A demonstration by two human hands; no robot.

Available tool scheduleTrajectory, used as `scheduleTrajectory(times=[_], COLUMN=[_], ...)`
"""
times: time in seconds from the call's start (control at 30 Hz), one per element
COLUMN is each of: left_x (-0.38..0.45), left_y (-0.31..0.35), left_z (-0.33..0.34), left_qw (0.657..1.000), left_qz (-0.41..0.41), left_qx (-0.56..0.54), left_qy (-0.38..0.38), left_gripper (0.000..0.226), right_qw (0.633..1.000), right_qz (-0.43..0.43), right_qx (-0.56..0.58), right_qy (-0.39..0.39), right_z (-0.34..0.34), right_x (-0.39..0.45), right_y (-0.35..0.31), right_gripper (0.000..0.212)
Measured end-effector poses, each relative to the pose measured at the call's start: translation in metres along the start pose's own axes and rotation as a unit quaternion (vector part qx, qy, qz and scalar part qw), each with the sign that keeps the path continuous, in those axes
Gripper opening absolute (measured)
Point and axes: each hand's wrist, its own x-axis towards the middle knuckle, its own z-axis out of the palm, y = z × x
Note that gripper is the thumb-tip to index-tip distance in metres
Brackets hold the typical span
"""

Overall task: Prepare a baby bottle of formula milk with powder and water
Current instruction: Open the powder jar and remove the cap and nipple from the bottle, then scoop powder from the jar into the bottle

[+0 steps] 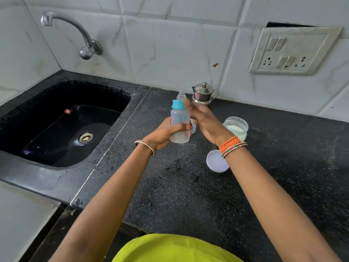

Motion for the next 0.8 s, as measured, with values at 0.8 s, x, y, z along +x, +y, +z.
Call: scheduleTrajectory(times=[0.8], left_x=[0.004], left_y=[-0.054], left_z=[-0.034], left_qw=[0.979], left_qz=[0.002], left_qx=[0.097], left_qy=[0.18], left_gripper=[0.057], right_qw=[0.957], right_qz=[0.127], right_qx=[-0.131], right_qy=[0.226], right_z=[-0.017], right_x=[0.005], right_y=[0.069], right_gripper=[0.036])
